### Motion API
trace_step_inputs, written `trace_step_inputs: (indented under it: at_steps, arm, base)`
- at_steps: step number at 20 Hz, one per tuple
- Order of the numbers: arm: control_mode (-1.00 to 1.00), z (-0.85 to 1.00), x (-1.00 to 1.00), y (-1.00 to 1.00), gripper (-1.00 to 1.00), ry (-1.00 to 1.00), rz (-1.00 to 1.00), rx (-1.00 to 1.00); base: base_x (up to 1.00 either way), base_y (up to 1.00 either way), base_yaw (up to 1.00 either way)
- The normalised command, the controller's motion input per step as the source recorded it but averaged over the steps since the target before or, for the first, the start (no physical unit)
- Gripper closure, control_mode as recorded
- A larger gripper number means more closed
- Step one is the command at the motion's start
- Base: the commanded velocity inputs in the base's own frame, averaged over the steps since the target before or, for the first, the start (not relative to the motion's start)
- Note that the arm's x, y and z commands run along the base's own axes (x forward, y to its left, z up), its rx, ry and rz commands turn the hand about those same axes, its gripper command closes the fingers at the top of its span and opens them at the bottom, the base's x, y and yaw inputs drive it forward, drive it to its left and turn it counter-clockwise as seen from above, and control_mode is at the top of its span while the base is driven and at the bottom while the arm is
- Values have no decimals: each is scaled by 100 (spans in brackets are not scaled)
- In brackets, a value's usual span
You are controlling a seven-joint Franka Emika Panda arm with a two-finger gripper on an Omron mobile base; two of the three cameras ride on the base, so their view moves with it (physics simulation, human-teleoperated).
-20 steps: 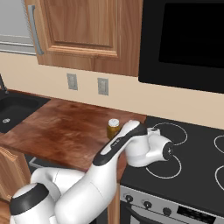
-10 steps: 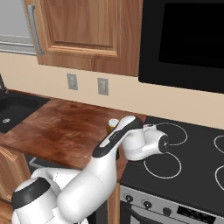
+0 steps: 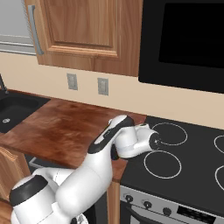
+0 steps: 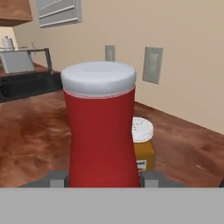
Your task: Collect the turmeric, ketchup, and shaker from the cabinet and place them next to the stove.
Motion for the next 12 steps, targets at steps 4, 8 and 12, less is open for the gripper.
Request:
trace_step_inputs:
  at_steps: [4,8,12]
  arm:
    - [-100,-14,14,17,100,0,0,-4]
    - [-100,-10,22,1,100,1,4,0]
    - [-100,-15,26,0,100,2,7,0]
  base:
    - [0,0,0]
    - [0,0,0]
    - [0,0,0]
